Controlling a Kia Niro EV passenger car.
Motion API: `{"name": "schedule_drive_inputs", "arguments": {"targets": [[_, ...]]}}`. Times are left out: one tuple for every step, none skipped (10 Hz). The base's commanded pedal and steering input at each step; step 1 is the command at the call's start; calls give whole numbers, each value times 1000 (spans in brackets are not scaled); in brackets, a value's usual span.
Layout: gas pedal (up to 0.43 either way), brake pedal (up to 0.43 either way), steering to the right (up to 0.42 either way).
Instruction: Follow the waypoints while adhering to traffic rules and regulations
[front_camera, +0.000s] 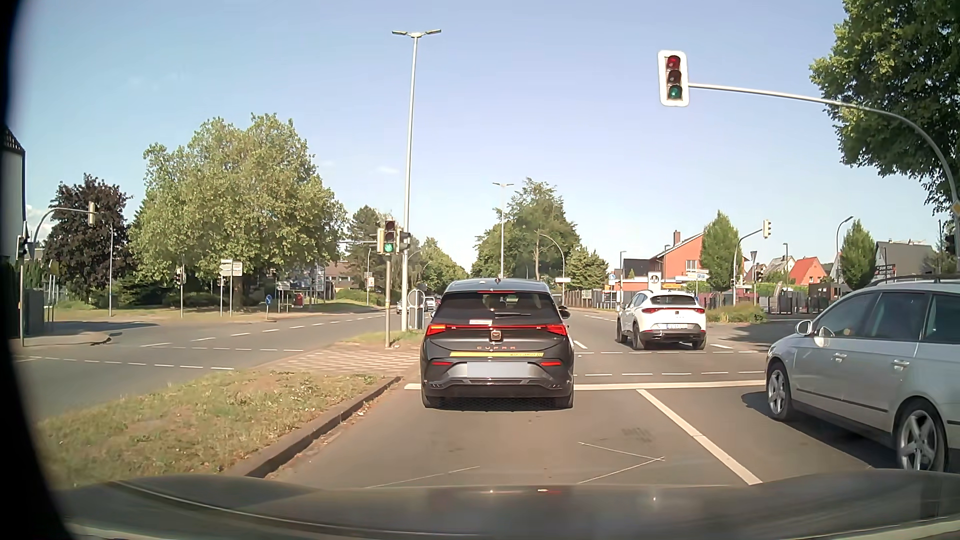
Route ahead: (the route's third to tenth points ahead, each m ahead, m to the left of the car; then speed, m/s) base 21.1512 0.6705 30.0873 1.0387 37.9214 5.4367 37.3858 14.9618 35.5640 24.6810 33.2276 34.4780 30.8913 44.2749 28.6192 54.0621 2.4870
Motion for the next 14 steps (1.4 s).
{"name": "schedule_drive_inputs", "arguments": {"targets": [[220,6,0],[220,6,0],[209,6,0],[209,6,0],[197,6,0],[177,6,0],[177,6,0],[177,6,0],[177,6,0],[177,6,0],[177,6,0],[177,6,1],[169,6,3],[118,12,3]]}}
